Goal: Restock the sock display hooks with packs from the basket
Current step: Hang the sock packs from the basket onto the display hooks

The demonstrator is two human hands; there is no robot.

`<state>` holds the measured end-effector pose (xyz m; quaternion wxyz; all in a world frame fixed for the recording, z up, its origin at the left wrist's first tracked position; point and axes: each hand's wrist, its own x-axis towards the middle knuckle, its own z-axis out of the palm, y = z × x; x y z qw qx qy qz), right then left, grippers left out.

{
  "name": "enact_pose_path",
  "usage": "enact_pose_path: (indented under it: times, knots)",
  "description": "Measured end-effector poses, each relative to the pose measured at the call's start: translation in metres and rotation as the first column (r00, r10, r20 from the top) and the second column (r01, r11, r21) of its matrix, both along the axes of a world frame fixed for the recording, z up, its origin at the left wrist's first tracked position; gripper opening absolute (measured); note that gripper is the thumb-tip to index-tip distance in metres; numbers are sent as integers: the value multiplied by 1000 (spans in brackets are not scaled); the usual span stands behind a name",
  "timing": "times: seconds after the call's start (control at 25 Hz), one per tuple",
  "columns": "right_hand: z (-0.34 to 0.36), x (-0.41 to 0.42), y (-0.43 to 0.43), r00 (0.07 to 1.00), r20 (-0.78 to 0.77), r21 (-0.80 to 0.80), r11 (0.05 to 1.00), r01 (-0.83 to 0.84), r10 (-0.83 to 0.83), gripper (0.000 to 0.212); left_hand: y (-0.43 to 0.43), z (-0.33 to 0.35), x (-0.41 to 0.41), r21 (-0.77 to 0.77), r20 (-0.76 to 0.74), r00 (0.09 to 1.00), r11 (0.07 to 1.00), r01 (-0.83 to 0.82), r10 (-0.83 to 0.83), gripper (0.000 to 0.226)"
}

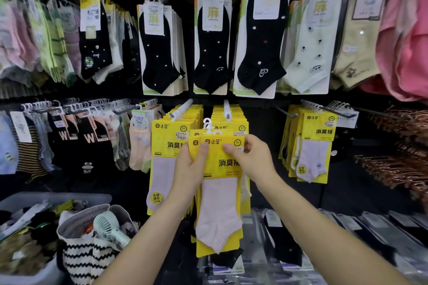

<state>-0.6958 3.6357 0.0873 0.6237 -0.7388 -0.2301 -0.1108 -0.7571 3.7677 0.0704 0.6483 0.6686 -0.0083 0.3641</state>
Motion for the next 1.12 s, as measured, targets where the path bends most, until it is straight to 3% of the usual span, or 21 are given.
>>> enact_pose_path:
  times: [0.08, 0.28, 0.64, 0.8, 0.92, 1.12]
  knots:
    - [2, 3, -9, 997, -68, 62, 998, -29, 33, 13, 3, -4, 1, 10, -10, 1000, 1000, -9, 9, 11]
    - [19, 18, -9, 993, -84, 114, 989, 90, -81, 7, 20, -9, -3, -61, -12, 991, 989, -135, 135, 14]
    - [30, 35, 5, 976, -81, -35, 979, 202, -204, 20, 42, -5, -26, 1, 21, 986, 986, -165, 165, 20]
    - [24, 34, 4, 972, -62, -25, 974, 225, -226, 21, 35, 1, -38, 8, 25, 990, 990, -142, 142, 53]
    - [21, 31, 4, 984, 16, -69, 982, 176, -175, 21, 34, 5, -44, 9, 29, 991, 991, -131, 131, 63]
    - [30, 31, 2, 976, -10, 80, 973, 216, -216, 13, 34, 4, -39, 6, 47, 989, 990, -142, 141, 62]
